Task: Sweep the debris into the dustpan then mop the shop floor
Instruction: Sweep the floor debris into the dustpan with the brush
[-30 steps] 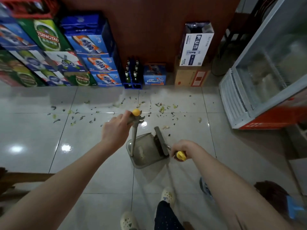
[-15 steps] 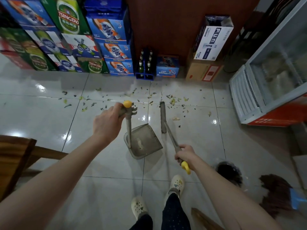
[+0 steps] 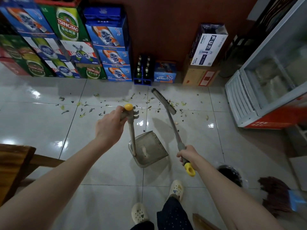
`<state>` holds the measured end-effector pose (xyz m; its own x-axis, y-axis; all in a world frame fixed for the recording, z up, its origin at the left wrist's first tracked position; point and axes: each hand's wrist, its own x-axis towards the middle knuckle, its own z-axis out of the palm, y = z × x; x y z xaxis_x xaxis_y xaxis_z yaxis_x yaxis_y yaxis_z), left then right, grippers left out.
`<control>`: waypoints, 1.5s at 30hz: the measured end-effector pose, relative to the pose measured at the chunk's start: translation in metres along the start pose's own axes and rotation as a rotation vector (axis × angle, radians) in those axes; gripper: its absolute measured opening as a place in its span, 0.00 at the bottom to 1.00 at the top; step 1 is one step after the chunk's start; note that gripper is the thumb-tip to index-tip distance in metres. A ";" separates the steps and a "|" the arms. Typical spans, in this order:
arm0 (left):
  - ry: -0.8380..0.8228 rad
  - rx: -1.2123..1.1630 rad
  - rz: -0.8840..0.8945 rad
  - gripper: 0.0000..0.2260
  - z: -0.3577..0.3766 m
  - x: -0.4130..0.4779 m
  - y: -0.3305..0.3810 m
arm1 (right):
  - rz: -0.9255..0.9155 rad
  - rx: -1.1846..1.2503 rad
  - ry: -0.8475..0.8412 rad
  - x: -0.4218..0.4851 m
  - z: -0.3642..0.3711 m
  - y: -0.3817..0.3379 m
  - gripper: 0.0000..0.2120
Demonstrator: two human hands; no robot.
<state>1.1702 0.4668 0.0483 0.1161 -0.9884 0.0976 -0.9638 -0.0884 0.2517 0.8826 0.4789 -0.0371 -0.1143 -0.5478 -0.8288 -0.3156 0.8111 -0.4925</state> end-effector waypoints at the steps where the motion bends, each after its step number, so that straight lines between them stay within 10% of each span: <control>1: -0.009 -0.008 -0.001 0.11 0.002 0.004 0.005 | -0.009 -0.004 0.013 0.003 -0.003 0.000 0.14; 8: -0.070 -0.020 0.076 0.10 0.031 0.059 0.066 | -0.060 -0.026 0.039 0.033 -0.063 -0.013 0.30; 35: -0.517 0.051 0.321 0.12 0.117 0.324 0.257 | 0.054 0.003 0.280 0.226 -0.284 -0.140 0.33; 45: -0.450 0.083 0.342 0.15 0.135 0.434 0.255 | 0.080 0.010 0.283 0.301 -0.300 -0.197 0.33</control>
<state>0.9428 -0.0009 0.0247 -0.3018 -0.9161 -0.2638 -0.9463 0.2542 0.1999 0.6273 0.0924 -0.1102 -0.3974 -0.5165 -0.7585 -0.2862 0.8551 -0.4323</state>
